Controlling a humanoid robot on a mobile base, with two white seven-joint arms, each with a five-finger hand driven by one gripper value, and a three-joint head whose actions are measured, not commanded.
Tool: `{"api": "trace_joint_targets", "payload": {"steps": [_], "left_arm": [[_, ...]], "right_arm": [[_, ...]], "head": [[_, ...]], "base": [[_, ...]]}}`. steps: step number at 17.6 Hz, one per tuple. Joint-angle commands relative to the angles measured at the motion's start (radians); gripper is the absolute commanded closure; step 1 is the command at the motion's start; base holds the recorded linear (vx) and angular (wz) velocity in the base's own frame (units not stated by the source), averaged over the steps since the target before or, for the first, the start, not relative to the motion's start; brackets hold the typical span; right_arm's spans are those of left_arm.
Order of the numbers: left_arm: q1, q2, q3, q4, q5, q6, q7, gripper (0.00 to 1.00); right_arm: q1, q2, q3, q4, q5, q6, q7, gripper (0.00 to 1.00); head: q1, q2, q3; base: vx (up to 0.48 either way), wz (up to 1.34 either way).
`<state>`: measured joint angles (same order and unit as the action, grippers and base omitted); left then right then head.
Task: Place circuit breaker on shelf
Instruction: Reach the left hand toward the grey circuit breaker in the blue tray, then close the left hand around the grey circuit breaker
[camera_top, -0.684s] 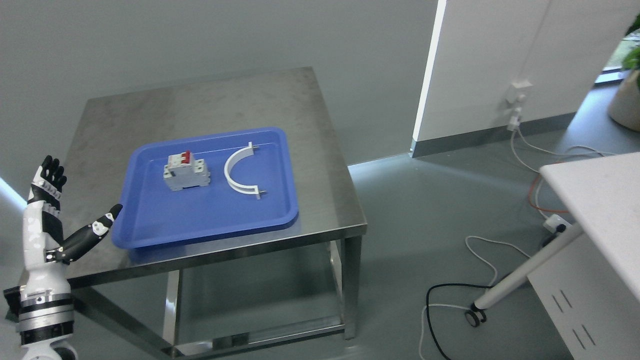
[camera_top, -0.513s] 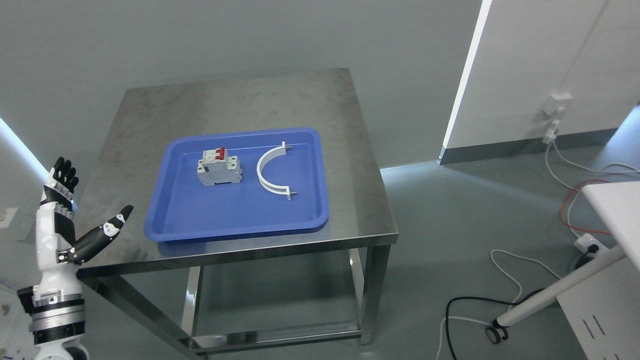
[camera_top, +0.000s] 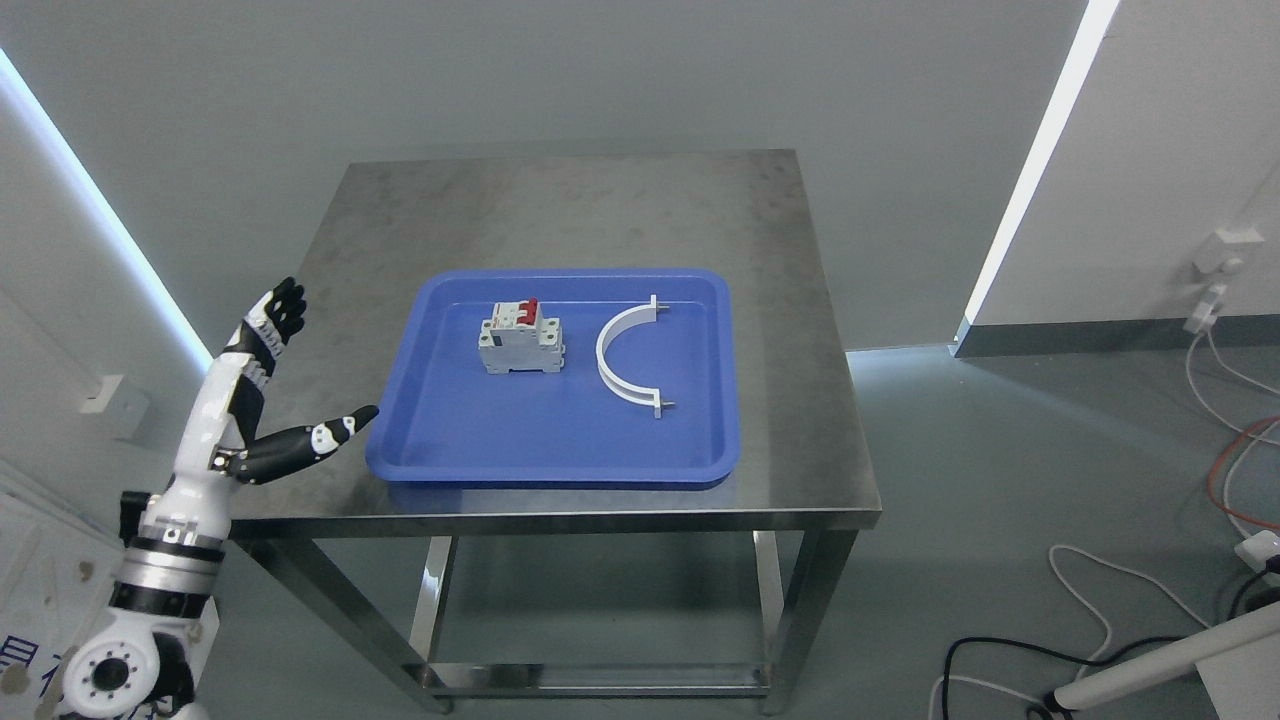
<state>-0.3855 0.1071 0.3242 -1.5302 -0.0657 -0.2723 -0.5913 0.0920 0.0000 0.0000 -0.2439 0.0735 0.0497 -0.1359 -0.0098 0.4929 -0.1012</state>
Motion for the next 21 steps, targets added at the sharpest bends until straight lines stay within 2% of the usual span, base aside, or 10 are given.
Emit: {"api": "trace_joint_targets", "payload": {"steps": [1, 4, 8, 10, 14, 20, 21], "left_arm": [[-0.127, 0.105, -0.309, 0.001, -0.131, 0.148, -0.067, 0.03], [-0.164, 0.068, -0.333, 0.015, -0.271, 0.244, -0.067, 0.03], [-0.202, 0.066, -0.373, 0.041, -0.308, 0.297, -0.068, 0.11], [-0.217, 0.065, -0.378, 0.074, -0.348, 0.298, -0.073, 0.15], [-0.207, 0.066, -0.369, 0.085, -0.348, 0.289, -0.113, 0.36], [-0.207, 0.060, -0.355, 0.143, -0.358, 0.240, -0.108, 0.41], [-0.207, 0.059, -0.352, 0.147, -0.364, 0.237, -0.107, 0.45]], "right_arm": [[0.000, -0.017, 0.020, 0.000, 0.000, 0.030, -0.001, 0.00], [0.000, -0.017, 0.020, 0.000, 0.000, 0.030, 0.001, 0.00], [0.000, -0.017, 0.020, 0.000, 0.000, 0.030, 0.001, 0.00], [0.000, -0.017, 0.020, 0.000, 0.000, 0.030, -0.001, 0.00], [0.000, -0.017, 0.020, 0.000, 0.000, 0.030, 0.001, 0.00], [0.000, -0.017, 0.020, 0.000, 0.000, 0.030, 0.001, 0.00], [0.000, -0.017, 0.020, 0.000, 0.000, 0.030, 0.001, 0.00]], "head": [[0.0000, 0.000, 0.000], [0.0000, 0.000, 0.000], [0.0000, 0.000, 0.000], [0.0000, 0.000, 0.000], [0.0000, 0.000, 0.000], [0.0000, 0.000, 0.000], [0.0000, 0.000, 0.000]], "base": [[0.038, -0.02], [0.036, -0.03], [0.054, -0.01], [0.044, -0.03], [0.030, -0.03], [0.008, 0.00], [0.000, 0.00]]}}
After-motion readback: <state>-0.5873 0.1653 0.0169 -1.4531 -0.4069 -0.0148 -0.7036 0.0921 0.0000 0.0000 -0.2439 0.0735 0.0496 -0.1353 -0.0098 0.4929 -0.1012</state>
